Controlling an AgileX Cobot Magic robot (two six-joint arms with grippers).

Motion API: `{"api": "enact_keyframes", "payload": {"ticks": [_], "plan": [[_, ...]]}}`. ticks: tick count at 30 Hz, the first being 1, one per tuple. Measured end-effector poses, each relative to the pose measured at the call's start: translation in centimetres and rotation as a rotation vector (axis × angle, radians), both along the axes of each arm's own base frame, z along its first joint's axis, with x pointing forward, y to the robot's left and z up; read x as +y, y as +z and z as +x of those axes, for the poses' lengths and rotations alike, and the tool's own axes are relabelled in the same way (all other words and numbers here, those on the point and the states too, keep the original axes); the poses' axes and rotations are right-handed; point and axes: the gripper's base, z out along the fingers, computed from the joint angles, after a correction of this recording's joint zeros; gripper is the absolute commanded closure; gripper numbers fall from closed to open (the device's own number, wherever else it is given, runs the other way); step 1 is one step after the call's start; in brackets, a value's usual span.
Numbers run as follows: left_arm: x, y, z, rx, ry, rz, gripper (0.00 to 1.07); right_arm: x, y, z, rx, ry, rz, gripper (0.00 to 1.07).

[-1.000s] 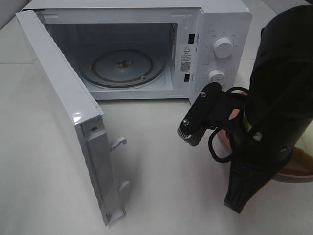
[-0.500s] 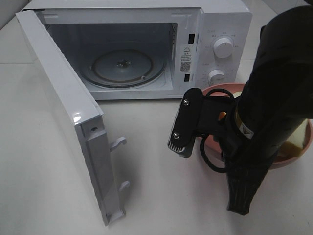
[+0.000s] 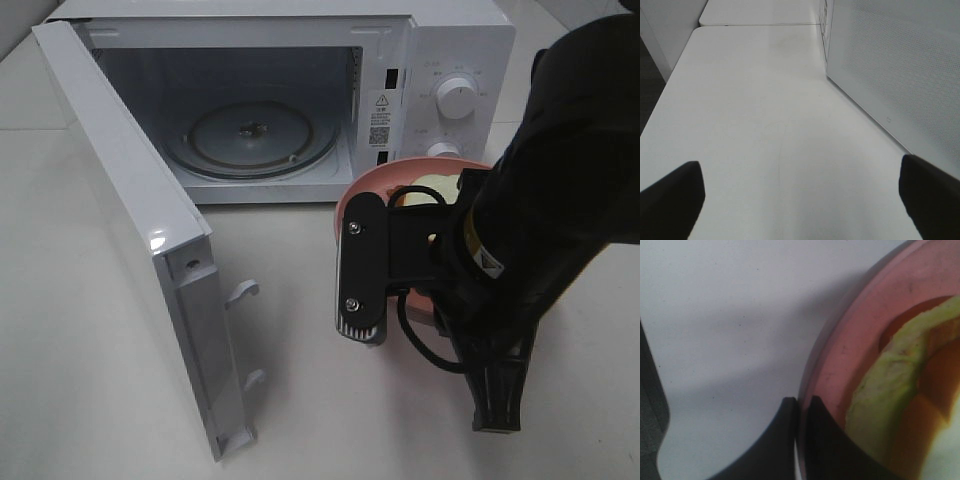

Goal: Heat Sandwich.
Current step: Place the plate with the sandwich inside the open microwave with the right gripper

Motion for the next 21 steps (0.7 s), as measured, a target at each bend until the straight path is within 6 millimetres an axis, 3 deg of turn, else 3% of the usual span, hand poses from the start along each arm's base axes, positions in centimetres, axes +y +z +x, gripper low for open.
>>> {"api": "enact_keyframes", "payload": {"ticks": [13,21], "plan": [[0.0,0.0,0.0,0.0,0.0,0.0,0.05,0.26,0.03,0.11,-0.003,0.293,-0.083,1.06],[0.0,0.0,0.0,0.0,0.0,0.0,0.05,0.54,0.09,0.25,-0.023,0.35,-0.075,1.07]]}}
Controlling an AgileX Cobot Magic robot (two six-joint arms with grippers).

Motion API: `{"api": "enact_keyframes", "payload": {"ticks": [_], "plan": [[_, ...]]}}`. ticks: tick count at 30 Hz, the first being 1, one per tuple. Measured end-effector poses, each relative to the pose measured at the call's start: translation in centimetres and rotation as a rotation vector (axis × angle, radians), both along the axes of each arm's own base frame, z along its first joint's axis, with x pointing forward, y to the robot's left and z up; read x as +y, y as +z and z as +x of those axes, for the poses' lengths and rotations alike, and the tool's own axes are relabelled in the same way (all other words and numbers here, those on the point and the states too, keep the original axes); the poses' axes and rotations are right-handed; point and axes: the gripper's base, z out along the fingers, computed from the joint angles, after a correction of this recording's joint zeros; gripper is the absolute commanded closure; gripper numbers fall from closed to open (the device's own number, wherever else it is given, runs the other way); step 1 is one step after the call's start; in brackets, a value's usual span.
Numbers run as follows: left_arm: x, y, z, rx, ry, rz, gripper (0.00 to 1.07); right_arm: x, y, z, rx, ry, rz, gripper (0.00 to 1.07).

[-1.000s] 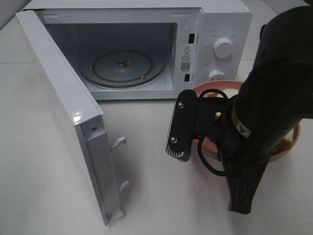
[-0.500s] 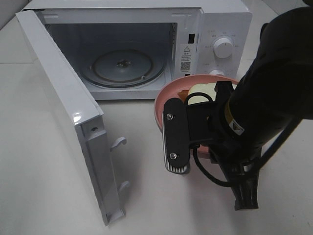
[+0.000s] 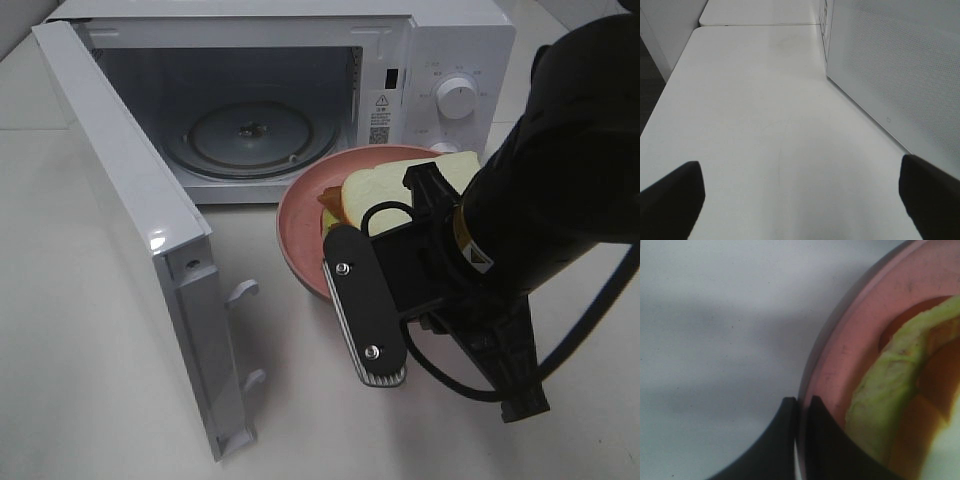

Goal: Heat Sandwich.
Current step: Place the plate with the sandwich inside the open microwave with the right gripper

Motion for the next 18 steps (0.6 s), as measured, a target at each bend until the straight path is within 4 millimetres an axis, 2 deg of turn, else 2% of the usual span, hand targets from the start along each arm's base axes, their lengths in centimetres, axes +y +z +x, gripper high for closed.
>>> {"api": "enact_keyframes", "payload": {"ticks": [7,18], "plan": [[0.0,0.0,0.0,0.0,0.0,0.0,0.05,-0.1,0.0,0.3,0.0,0.098,-0.021,1.07],[0.0,0.0,0.0,0.0,0.0,0.0,0.05,-1.3,-0.1,2.1,0.028,0.284,-0.001,1.07]]}}
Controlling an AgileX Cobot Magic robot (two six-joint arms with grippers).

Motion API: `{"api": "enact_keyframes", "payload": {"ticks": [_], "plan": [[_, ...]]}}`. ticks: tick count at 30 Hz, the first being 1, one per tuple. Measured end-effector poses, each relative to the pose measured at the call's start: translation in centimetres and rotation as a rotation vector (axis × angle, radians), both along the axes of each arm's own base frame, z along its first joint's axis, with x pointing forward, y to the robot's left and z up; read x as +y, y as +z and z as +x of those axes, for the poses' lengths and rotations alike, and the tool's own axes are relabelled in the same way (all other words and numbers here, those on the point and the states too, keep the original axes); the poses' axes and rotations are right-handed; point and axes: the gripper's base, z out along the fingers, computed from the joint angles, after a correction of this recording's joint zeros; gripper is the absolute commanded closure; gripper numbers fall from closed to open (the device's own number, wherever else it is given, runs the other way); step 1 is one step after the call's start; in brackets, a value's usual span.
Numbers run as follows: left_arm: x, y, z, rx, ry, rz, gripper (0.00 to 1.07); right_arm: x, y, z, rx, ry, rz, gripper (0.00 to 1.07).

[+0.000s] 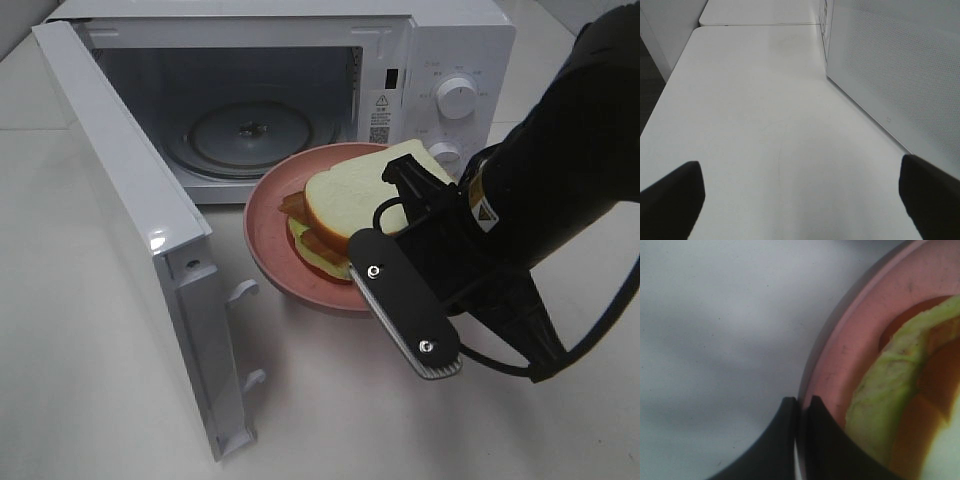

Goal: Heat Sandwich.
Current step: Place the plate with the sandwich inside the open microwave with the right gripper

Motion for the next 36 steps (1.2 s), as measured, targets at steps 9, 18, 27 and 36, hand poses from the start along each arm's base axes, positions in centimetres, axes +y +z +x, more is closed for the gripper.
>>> {"api": "enact_keyframes", "payload": {"ticks": [9,18,27,36], "plan": [[0.0,0.0,0.0,0.0,0.0,0.0,0.05,-1.3,-0.1,1.0,0.044,0.101,0.014,1.07],[0.0,0.0,0.0,0.0,0.0,0.0,0.05,-2.0,-0.1,1.6,0.062,0.168,0.047,1.07],[0.0,0.0,0.0,0.0,0.0,0.0,0.05,-1.7,-0.3,1.8,0.05,0.186,0.061,1.07],[0.0,0.0,0.0,0.0,0.0,0.0,0.05,-0.3,-0.5,3.4,0.062,0.182,0.089,1.07]]}}
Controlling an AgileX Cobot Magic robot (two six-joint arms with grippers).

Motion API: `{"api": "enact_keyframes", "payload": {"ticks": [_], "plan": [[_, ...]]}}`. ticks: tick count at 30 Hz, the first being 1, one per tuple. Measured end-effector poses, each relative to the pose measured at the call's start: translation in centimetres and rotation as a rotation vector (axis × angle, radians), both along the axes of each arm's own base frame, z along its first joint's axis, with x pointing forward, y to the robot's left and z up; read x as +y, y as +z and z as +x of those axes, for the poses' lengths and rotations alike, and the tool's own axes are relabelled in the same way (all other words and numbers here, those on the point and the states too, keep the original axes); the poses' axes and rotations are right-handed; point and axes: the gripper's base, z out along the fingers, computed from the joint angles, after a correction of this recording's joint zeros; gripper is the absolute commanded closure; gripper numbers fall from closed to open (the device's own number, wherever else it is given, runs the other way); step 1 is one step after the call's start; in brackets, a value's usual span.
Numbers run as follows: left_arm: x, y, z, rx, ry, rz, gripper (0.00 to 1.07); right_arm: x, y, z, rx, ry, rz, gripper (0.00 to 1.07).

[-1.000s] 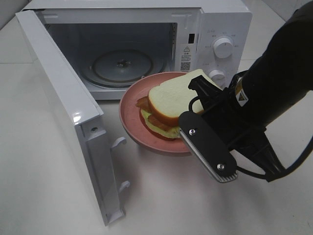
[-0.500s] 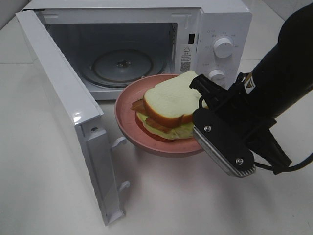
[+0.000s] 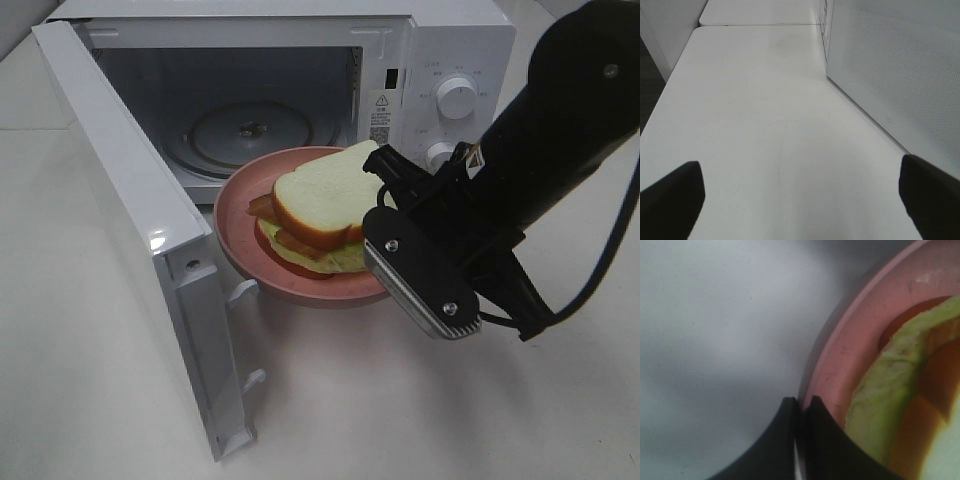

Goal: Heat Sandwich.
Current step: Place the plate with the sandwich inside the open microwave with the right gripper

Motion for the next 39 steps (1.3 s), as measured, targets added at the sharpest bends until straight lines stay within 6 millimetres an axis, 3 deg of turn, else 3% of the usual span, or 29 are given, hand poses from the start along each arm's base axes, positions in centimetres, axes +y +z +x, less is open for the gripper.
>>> {"api": "enact_keyframes", "payload": {"ticks": [19,39], "plan": [[0.0,0.0,0.0,0.0,0.0,0.0,0.05,3.1,-0.5,4.2,-0.018,0.002,0.015,1.07],[0.0,0.0,0.0,0.0,0.0,0.0,0.05,6.1,-2.3,8.5,-0.024,-0.005,0.024,1.07]]}}
